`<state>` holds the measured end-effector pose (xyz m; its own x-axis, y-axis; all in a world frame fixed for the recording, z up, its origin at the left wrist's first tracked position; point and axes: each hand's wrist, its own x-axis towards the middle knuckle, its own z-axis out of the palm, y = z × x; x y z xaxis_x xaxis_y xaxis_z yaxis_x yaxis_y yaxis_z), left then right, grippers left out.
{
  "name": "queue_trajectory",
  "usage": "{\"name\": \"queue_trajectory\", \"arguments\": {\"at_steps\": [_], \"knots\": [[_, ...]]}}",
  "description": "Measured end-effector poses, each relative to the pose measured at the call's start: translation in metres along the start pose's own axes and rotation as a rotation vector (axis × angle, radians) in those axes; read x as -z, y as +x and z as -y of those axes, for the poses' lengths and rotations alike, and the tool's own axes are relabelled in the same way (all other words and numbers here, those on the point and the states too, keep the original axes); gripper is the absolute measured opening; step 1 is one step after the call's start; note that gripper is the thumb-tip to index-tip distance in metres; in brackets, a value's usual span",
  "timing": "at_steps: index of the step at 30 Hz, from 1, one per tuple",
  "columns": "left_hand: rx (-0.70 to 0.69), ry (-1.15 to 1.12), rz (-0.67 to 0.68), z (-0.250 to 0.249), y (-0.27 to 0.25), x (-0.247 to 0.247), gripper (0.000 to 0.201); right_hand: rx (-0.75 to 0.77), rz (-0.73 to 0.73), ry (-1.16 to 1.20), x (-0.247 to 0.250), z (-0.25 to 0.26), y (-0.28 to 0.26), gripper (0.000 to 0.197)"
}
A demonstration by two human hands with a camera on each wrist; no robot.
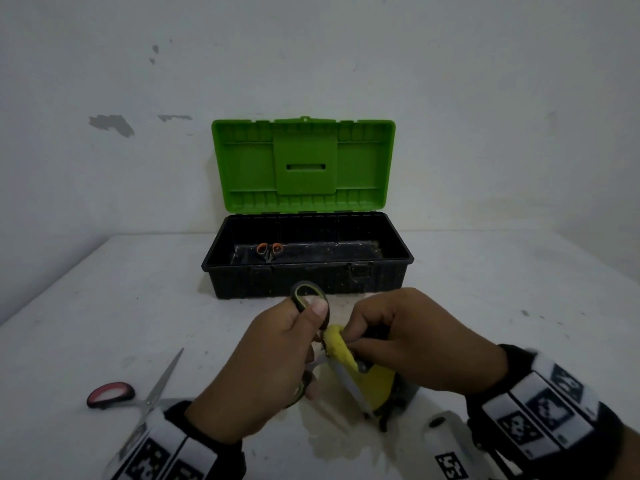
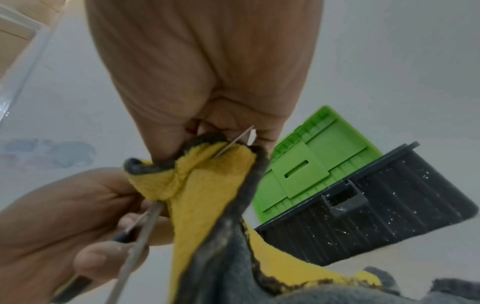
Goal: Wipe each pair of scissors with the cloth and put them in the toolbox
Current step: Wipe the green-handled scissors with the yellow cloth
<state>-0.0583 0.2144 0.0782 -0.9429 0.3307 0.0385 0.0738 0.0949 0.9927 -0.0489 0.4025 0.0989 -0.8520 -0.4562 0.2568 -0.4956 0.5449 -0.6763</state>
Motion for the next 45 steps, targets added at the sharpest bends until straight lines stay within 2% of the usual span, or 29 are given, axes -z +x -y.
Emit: {"name": "queue_trajectory", "arguments": {"at_steps": [4, 9, 13, 19, 26, 29, 31, 34, 36, 40, 42, 45], "knots": [[-0.010, 0.030, -0.003, 0.000, 0.001, -0.003, 0.038, -0.021, 0.011, 0.033, 0.009, -0.002, -0.003, 0.011], [-0.067, 0.097, -0.013, 0.001, 0.003, -0.008, 0.028, -0.039, -0.080, 0.064, 0.001, -0.004, 0.001, 0.011], [-0.089, 0.109, -0.019, 0.002, 0.005, -0.007, 0.039, -0.042, -0.132, 0.036, -0.008, -0.001, 0.006, 0.014], [-0.071, 0.093, -0.006, -0.001, 0.003, 0.001, 0.037, -0.051, -0.066, 0.095, 0.001, 0.000, 0.003, 0.012], [-0.028, 0.019, -0.009, -0.001, 0.002, 0.007, 0.038, -0.116, -0.105, 0.102, 0.020, -0.007, -0.006, 0.010], [-0.025, -0.003, -0.028, -0.003, 0.002, 0.010, 0.040, -0.159, -0.142, 0.083, 0.032, -0.013, -0.011, 0.016], [-0.018, -0.038, -0.053, -0.004, 0.002, 0.014, 0.039, -0.205, -0.217, 0.089, 0.041, -0.019, -0.015, 0.022], [0.007, -0.100, -0.132, -0.005, 0.005, 0.022, 0.038, -0.277, -0.384, 0.322, 0.048, -0.028, -0.022, 0.030], [0.027, -0.156, -0.192, -0.003, 0.008, 0.021, 0.037, -0.325, -0.440, 0.438, 0.039, -0.030, -0.022, 0.027], [0.061, -0.259, -0.284, 0.004, 0.014, 0.007, 0.037, -0.395, -0.447, 0.630, -0.003, -0.017, -0.015, 0.014], [0.067, -0.288, -0.327, 0.004, 0.015, -0.001, 0.037, -0.414, -0.428, 0.619, -0.019, -0.009, -0.013, 0.016], [0.066, -0.307, -0.375, 0.003, 0.017, -0.009, 0.036, -0.321, -0.453, 0.406, -0.031, -0.002, -0.010, 0.014]]}}
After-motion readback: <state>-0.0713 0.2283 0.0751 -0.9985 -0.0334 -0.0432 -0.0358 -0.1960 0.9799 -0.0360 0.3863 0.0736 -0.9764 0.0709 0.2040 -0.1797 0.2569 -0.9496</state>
